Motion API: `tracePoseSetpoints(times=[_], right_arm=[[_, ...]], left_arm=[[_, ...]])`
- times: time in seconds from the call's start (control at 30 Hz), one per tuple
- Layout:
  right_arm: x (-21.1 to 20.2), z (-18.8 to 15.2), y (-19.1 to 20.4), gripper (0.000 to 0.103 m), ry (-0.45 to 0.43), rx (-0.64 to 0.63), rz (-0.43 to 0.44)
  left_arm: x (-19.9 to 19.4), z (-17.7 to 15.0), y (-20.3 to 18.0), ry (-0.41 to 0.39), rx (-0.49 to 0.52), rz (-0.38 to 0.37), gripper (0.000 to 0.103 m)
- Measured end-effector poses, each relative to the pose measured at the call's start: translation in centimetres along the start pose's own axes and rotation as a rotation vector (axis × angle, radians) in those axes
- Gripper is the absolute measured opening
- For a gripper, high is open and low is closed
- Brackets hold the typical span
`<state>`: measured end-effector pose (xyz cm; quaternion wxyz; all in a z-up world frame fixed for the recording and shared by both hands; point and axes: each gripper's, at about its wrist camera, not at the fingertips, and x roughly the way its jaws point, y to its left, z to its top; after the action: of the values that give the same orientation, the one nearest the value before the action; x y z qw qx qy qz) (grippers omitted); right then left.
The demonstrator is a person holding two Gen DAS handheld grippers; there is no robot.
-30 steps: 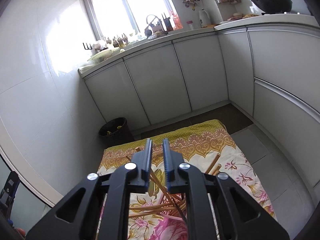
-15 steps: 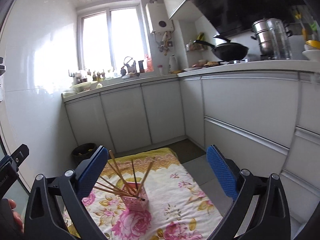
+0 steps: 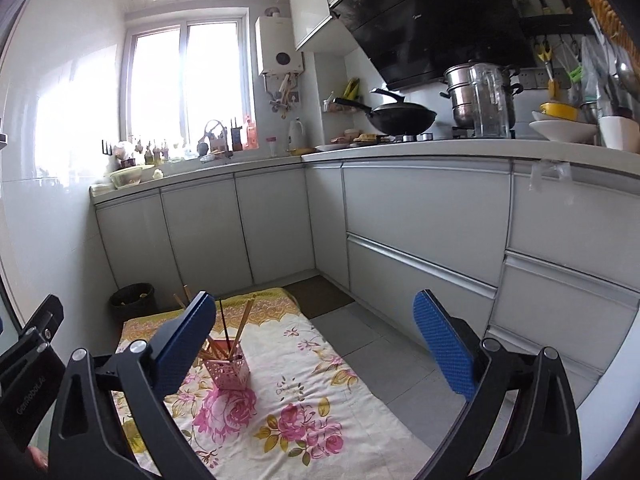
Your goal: Organize utensils
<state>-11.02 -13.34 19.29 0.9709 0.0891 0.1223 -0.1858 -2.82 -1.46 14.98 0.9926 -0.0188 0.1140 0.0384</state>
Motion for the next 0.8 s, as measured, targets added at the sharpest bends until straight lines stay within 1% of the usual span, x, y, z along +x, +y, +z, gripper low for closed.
tracePoseSetpoints(times=[0.07, 0.17, 0.27, 0.4, 0.53, 0.7, 0.8], right_arm=[[-0.4, 0.1, 0.1, 0.096, 0.001, -0.019, -0.03], [-0.7, 0.1, 0.2, 0.096, 0.016, -0.029, -0.031], [-1.0, 0.0, 0.3, 0.096, 0.024, -0.033, -0.018], [-1.3, 0.2, 0.2, 0.096, 0.033, -0.021, 0.004], [-1.5, 0.2, 0.4, 0.096, 0.036, -0.022, 0.008], [-1.9, 0.1, 0.3, 0.096, 0.04, -0.019, 0.007], [-2.2, 0.2, 0.0, 0.096, 0.037, -0.013, 0.005]], left_arm=[[-0.5, 0.2, 0.3, 0.004, -0.008, 0.008, 0.096], [-1.4, 0.6, 1.0, 0.002, -0.029, 0.004, 0.096], [-2.1, 1.0, 1.6, -0.004, -0.045, 0.008, 0.096], [-2.4, 1.2, 1.7, 0.003, -0.027, 0.023, 0.096], [-2.6, 1.0, 1.7, 0.006, -0.024, 0.014, 0.096], [-2.1, 0.9, 1.2, 0.03, 0.005, -0.011, 0.096], [-2.2, 0.8, 1.1, 0.037, 0.0, -0.032, 0.096]])
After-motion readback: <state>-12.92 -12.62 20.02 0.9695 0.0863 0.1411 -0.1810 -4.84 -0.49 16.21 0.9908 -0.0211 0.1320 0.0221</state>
